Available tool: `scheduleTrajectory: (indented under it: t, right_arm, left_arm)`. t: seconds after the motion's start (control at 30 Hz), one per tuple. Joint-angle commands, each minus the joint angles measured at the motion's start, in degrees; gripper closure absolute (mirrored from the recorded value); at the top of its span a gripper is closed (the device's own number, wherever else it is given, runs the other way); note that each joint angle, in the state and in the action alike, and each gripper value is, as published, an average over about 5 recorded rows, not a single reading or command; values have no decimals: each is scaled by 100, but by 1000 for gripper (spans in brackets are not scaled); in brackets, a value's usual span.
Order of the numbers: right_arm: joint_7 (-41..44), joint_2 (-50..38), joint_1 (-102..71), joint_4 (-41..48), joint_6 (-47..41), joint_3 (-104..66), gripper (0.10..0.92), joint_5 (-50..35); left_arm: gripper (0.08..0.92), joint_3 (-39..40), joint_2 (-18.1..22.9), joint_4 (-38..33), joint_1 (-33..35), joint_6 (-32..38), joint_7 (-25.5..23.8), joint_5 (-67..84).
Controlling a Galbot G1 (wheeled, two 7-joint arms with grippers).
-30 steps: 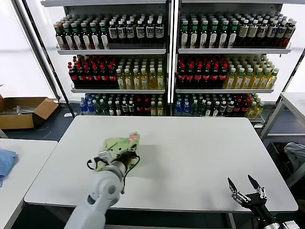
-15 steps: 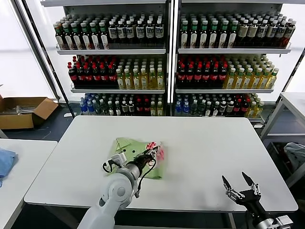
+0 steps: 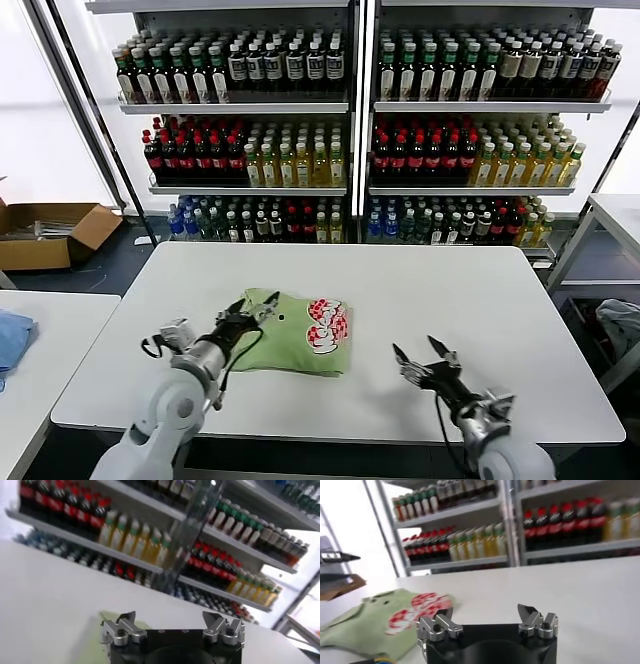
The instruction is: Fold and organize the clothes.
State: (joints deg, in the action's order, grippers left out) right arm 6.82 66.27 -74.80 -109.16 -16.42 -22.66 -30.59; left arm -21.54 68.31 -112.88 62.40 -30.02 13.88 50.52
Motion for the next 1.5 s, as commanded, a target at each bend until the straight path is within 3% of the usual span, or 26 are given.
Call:
scheduleTrajectory:
  t: [0.03,0.33,0.8,1.13,1.37,1.5]
  right_arm:
    - [-605,-9,2188,1114,-810,2458,203,-201]
    - [-717,207,2547,1582,-972,2748,231,-206]
    - [-652,-123,2268,1162,-1123,2479,631,24]
    - [-279,-1494,1137,426,-979,1192,894,308]
    - [-276,-1902,180,-94,-640,163,909,337]
    - [-653,-1693,-145,-503,-363,-29,843,529]
  left_arm:
    - [179,-1270,-189,-691,912,30,-582,-559]
    - [177,-1333,346,-1064,1510,-8,-512,-478]
    - [177,-1254,439,-1063,1492,-51,-264,-319]
    - [177,-1254,494,-1001,1464,-72,-177,-137]
    - [177,-1013,665,-918,1398,-74,-155,-190]
    - [177,-868,760,-860,1313,-81,-86,-210]
